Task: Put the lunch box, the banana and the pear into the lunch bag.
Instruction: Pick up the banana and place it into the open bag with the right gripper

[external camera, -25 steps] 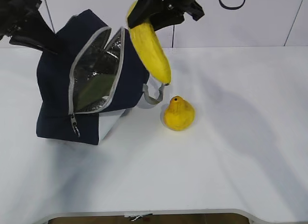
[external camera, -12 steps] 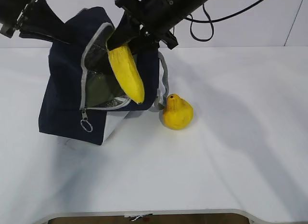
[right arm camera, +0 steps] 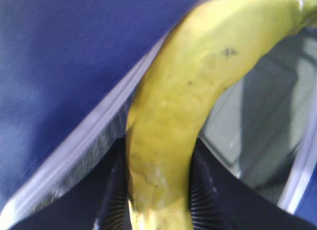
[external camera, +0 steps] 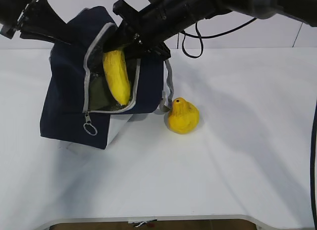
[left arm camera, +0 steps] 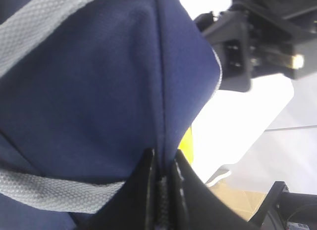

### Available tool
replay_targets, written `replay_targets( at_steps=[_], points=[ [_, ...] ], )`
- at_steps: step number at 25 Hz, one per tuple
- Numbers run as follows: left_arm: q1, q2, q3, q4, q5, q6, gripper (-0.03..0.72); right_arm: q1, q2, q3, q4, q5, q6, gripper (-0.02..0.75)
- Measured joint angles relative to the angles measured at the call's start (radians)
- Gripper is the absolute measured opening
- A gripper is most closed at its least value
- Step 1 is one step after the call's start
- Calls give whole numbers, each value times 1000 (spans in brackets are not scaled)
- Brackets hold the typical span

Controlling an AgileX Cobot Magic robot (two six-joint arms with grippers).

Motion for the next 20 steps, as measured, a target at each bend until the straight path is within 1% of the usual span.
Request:
replay_targets(
  at_steps=[4, 7, 8, 12, 14, 20],
  points=[
    [0, 0, 0, 0, 0, 0, 14, 0, 5, 0, 11, -37, 0, 283],
    [0, 1, 0, 0, 0, -1, 14, 0, 6, 0, 13, -50, 0, 318],
    [0, 1, 0, 0, 0, -1, 14, 0, 6, 0, 14, -52, -2, 334],
    [0, 1, 0, 0, 0, -1, 14, 0, 6, -2, 17, -56, -2, 457],
    [0, 1, 0, 0, 0, -1, 14, 0, 6, -4, 23, -49, -2, 497],
    [0, 1, 0, -2, 2, -2, 14, -5, 6, -22, 23, 45, -4, 519]
  ],
)
